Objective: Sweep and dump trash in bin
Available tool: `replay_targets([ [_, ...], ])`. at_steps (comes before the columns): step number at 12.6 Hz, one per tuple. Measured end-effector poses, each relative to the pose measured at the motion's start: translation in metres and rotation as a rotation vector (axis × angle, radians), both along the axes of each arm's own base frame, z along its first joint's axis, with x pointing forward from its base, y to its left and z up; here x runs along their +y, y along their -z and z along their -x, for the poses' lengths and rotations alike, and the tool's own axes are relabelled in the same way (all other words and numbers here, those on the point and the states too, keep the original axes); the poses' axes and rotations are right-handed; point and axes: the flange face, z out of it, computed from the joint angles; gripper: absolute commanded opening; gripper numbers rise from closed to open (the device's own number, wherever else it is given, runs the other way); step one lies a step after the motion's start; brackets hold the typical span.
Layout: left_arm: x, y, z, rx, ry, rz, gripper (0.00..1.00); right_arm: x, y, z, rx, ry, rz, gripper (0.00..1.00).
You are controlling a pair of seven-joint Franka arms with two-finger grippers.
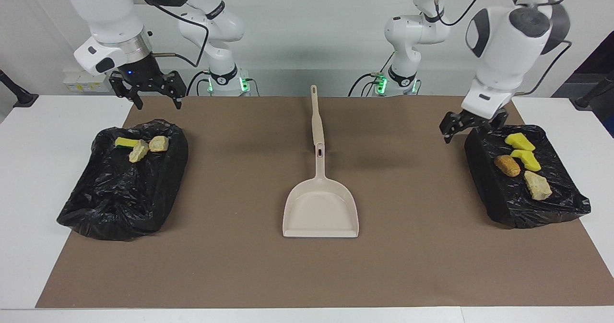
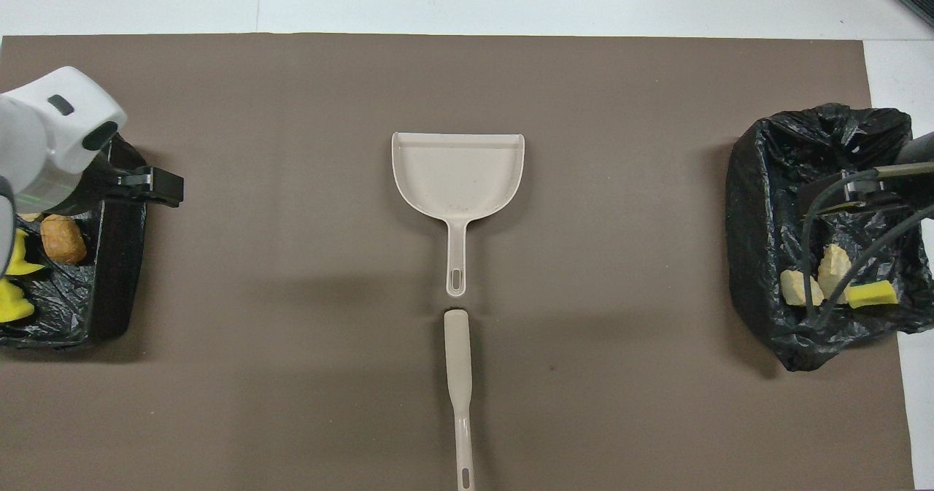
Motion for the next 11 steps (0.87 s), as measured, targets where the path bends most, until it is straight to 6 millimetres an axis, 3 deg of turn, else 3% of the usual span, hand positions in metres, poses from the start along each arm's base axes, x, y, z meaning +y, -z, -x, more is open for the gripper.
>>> replay_targets([
  [3, 0.011, -0.054, 0.019, 0.024, 0.003, -0.005, 1.0, 0.0, 0.0, 0.0, 0.0, 0.0, 0.0, 1.0],
  [5, 0.023, -0.075, 0.035, 0.041, 0.014, -0.009, 1.0, 0.0, 0.0, 0.0, 0.0, 0.0, 0.0, 1.0],
  [7, 0.029, -0.088, 0.048, 0.038, 0.021, -0.009, 1.0, 0.0, 0.0, 0.0, 0.0, 0.0, 0.0, 1.0],
  [11, 0.028, -0.088, 0.057, 0.049, 0.02, 0.012, 1.0, 0.0, 0.0, 0.0, 0.0, 0.0, 0.0, 1.0],
])
